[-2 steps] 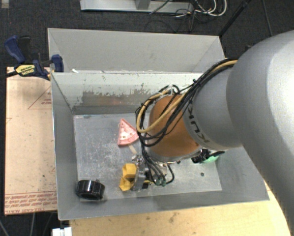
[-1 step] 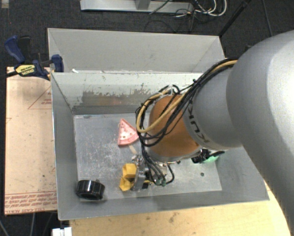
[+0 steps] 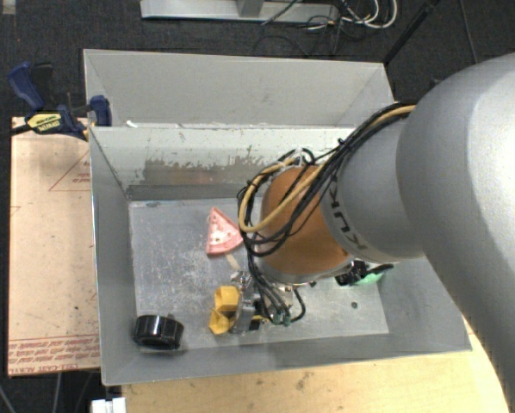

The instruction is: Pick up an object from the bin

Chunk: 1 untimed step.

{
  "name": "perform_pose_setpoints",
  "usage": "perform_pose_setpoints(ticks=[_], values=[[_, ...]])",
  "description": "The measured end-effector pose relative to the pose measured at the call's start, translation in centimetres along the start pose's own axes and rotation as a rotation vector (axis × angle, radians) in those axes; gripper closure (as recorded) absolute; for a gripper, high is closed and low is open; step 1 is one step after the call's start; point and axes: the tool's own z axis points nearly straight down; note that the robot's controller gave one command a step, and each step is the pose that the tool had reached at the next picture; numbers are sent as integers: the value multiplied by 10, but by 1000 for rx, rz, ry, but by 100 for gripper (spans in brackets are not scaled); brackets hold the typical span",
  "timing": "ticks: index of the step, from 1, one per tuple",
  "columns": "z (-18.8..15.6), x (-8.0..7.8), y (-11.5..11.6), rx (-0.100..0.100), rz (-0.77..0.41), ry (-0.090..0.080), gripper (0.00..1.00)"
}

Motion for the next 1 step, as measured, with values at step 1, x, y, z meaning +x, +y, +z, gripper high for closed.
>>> perform_pose_setpoints(ticks=[1], values=[[0,0,0,0,0,0,100]])
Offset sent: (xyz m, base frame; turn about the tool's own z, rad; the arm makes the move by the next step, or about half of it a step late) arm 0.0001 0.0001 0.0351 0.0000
